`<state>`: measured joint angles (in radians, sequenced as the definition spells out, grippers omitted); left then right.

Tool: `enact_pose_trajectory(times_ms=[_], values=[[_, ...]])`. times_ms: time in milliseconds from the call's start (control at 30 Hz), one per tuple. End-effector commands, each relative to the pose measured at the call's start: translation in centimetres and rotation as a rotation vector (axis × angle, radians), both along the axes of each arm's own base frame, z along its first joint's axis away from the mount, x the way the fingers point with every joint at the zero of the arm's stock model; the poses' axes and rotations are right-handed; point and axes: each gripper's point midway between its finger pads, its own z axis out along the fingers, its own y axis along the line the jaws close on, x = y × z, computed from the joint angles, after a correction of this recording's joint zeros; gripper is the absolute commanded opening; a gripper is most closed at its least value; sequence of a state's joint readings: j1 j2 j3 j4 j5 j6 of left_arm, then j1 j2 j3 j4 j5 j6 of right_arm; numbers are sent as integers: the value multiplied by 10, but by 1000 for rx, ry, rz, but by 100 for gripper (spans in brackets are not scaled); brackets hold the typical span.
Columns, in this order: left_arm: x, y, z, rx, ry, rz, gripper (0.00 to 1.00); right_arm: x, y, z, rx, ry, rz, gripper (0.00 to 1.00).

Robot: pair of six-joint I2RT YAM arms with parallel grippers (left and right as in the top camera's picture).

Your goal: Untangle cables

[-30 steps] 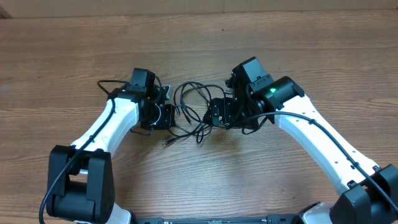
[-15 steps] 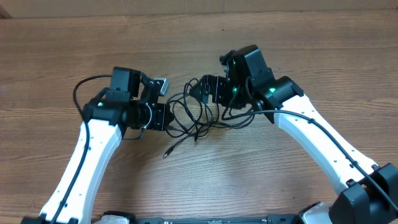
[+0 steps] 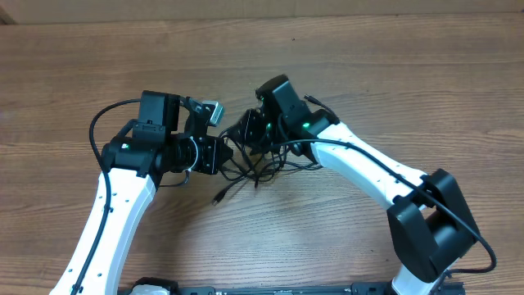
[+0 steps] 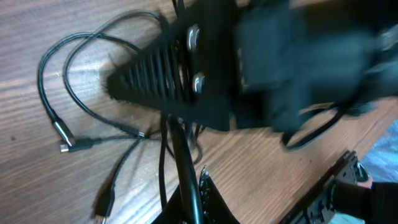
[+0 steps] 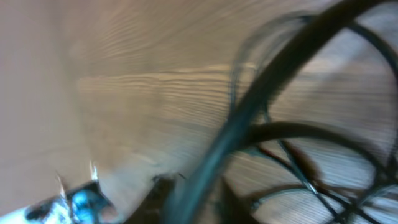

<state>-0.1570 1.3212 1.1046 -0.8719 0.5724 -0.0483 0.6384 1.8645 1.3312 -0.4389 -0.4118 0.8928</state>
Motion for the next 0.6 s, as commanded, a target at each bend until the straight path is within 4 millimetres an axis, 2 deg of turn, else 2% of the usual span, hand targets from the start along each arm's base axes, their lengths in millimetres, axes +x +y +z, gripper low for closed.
enact_pose_trajectory(times_ms=[0, 67, 200, 267, 300, 400, 567], values=[[16, 17, 45, 2, -160, 43, 4, 19, -36, -16, -143, -22, -120, 4], [26, 38, 65, 29, -219, 115, 4, 24, -69, -29, -249, -6, -166, 4], [42, 106, 112, 106, -325, 376, 4, 22, -173, -54, -517, 140, -353, 4], [44, 154, 135, 131, -354, 586, 4, 18, -233, -60, -650, 210, -464, 4], [43, 165, 140, 129, -358, 636, 4, 17, -244, -60, -669, 223, -483, 4], [38, 207, 157, 103, -365, 816, 4, 13, -291, -61, -709, 296, -573, 4], [18, 270, 163, 8, -320, 1135, 4, 12, -336, -62, -710, 345, -640, 4]])
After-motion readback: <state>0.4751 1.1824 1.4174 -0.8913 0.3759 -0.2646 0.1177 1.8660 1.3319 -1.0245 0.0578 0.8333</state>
